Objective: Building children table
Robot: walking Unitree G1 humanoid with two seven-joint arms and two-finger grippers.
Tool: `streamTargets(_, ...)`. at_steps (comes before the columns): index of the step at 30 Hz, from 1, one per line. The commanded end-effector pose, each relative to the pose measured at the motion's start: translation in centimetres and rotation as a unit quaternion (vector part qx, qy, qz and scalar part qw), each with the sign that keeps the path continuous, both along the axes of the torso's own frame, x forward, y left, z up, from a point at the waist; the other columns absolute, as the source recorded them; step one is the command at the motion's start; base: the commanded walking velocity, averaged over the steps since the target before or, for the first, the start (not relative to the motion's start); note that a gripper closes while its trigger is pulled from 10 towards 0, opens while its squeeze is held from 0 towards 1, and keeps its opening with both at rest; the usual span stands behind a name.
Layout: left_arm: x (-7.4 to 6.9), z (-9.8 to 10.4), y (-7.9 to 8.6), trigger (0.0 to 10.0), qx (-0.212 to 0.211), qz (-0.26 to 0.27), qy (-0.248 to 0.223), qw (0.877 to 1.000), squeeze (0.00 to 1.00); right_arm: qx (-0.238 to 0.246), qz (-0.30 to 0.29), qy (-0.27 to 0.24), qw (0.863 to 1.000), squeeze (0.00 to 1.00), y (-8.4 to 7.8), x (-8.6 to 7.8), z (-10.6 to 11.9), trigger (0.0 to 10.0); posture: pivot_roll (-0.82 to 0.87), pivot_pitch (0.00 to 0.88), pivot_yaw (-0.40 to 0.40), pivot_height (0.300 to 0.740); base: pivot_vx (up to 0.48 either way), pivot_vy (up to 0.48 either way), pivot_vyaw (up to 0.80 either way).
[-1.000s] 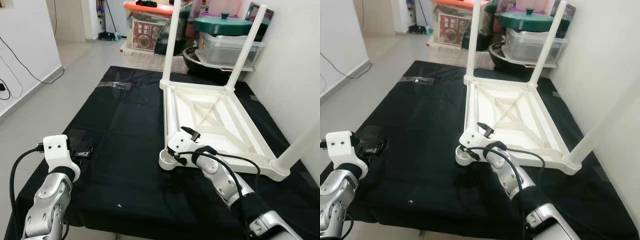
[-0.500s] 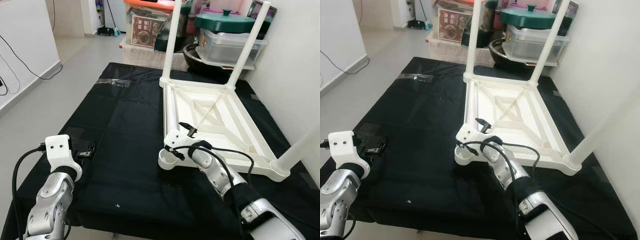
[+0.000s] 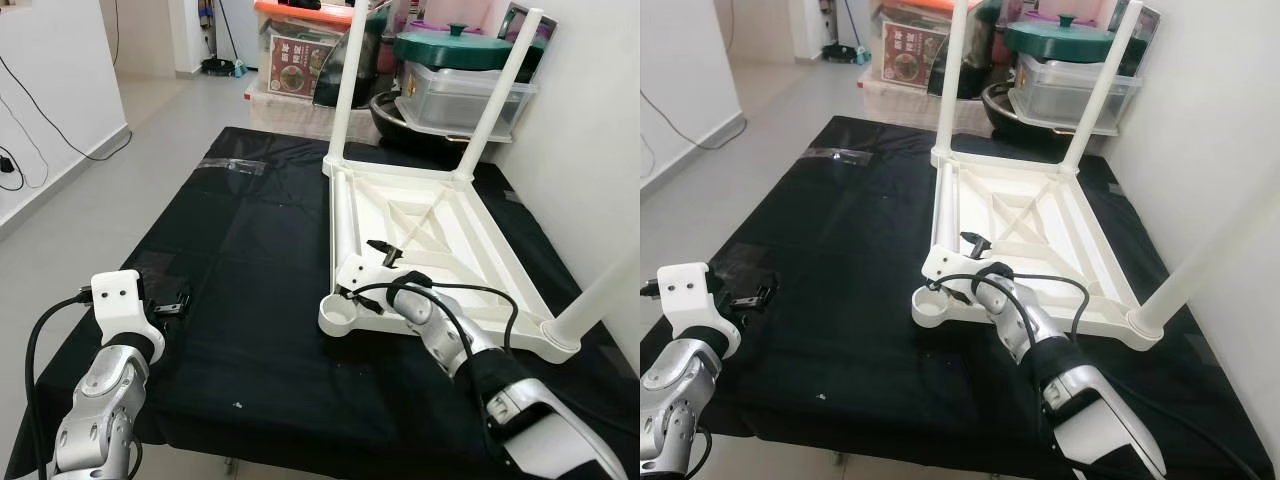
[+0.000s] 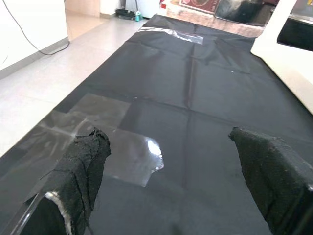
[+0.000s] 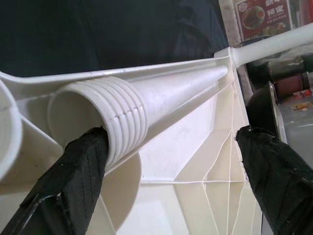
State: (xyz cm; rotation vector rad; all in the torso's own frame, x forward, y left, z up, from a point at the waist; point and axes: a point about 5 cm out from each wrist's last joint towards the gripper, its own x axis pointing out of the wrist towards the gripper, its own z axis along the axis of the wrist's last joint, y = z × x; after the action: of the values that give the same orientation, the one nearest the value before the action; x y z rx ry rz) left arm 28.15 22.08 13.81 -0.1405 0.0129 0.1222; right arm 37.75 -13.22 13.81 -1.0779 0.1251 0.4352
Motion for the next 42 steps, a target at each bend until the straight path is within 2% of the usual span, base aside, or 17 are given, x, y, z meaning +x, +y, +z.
streamTargets(1, 0.2, -0.3, -0.4, 10.0, -0.002, -0.003, 0.003, 1.000, 0.00, -0.007, -0.004, 0.010, 1.000, 0.00, -0.3, 0.0, -0.5, 10.0, 0.08, 0.000, -0.128, 0.740, 0.000, 0.000, 0.00)
streamTargets(5, 0.2, -0.3, -0.4, 10.0, -0.001, -0.003, 0.004, 1.000, 0.00, -0.029, 0.004, 0.008, 1.000, 0.00, 0.4, 0.0, -1.0, 10.0, 0.08, 0.000, -0.128, 0.740, 0.000, 0.000, 0.00)
streamTargets(15, 0.2, -0.2, -0.2, 10.0, 0.003, -0.001, 0.003, 1.000, 0.00, -0.017, -0.005, -0.004, 1.000, 0.00, 1.6, 0.2, -0.8, 10.0, 0.09, 0.000, -0.129, 0.740, 0.000, 0.000, 0.00)
streamTargets(16, 0.3, -0.1, -0.2, 10.0, 0.003, -0.001, 0.003, 1.000, 0.00, 0.001, -0.028, -0.038, 0.999, 0.00, 1.8, 0.6, 0.0, 9.8, 0.08, 0.000, -0.129, 0.740, 0.000, 0.000, 0.00)
streamTargets(18, 0.3, -0.1, -0.2, 10.0, 0.003, -0.001, 0.003, 1.000, 0.00, 0.001, -0.028, -0.038, 0.999, 0.00, 1.8, 0.6, 0.0, 9.8, 0.08, 0.000, -0.129, 0.740, 0.000, 0.000, 0.00)
streamTargets(20, 0.5, -0.1, -0.3, 10.0, 0.004, 0.000, 0.002, 1.000, 0.00, 0.052, -0.087, -0.113, 0.988, 0.00, 1.5, 1.1, 1.3, 10.0, 0.08, 0.000, -0.137, 0.740, 0.000, 0.000, 0.00)
streamTargets(21, 0.5, -0.1, -0.1, 10.0, 0.004, 0.004, 0.002, 1.000, 0.00, 0.082, -0.105, -0.129, 0.983, 0.00, 1.3, 1.1, 1.5, 9.6, 0.07, 0.000, -0.134, 0.740, 0.000, 0.000, 0.00)
streamTargets(24, 0.6, -0.1, 0.1, 10.0, 0.004, 0.007, 0.001, 1.000, 0.00, 0.101, -0.114, -0.135, 0.979, 0.00, 1.2, 1.0, 1.4, 9.6, 0.07, 0.000, -0.132, 0.740, 0.000, 0.000, 0.00)
streamTargets(25, 0.7, -0.2, 0.3, 10.0, 0.005, 0.009, 0.001, 1.000, 0.00, 0.117, -0.111, -0.136, 0.977, 0.00, 1.2, 0.9, 1.3, 0.0, 0.06, 0.000, -0.131, 0.740, 0.000, 0.000, 0.00)
streamTargets(31, 0.9, -0.1, 0.6, 10.0, 0.009, 0.012, 0.002, 1.000, 0.00, 0.127, -0.106, -0.127, 0.978, 0.00, 1.1, 0.5, 0.4, 0.0, 0.04, 0.000, -0.114, 0.740, 0.000, 0.000, 0.00)
streamTargets(33, 1.2, 0.0, 0.7, 10.0, 0.012, 0.011, 0.001, 1.000, 0.00, 0.144, -0.110, -0.122, 0.976, 0.00, 0.7, 0.1, -0.2, 0.0, 0.03, 0.000, -0.106, 0.740, 0.000, 0.000, 0.00)
streamTargets(40, 1.4, 0.1, 0.6, 10.0, 0.014, 0.009, 0.002, 1.000, 0.00, 0.165, -0.121, -0.136, 0.969, 0.00, -0.1, 0.0, 0.0, 0.0, 0.03, 0.000, -0.102, 0.740, 0.000, 0.000, 0.00)
streamTargets(42, 1.4, 0.1, 0.7, 10.0, 0.016, 0.010, 0.002, 1.000, 0.00, 0.180, -0.121, -0.143, 0.966, 0.00, -1.0, -0.1, 0.5, 0.0, 0.04, 0.000, -0.099, 0.740, 0.000, 0.000, 0.00)
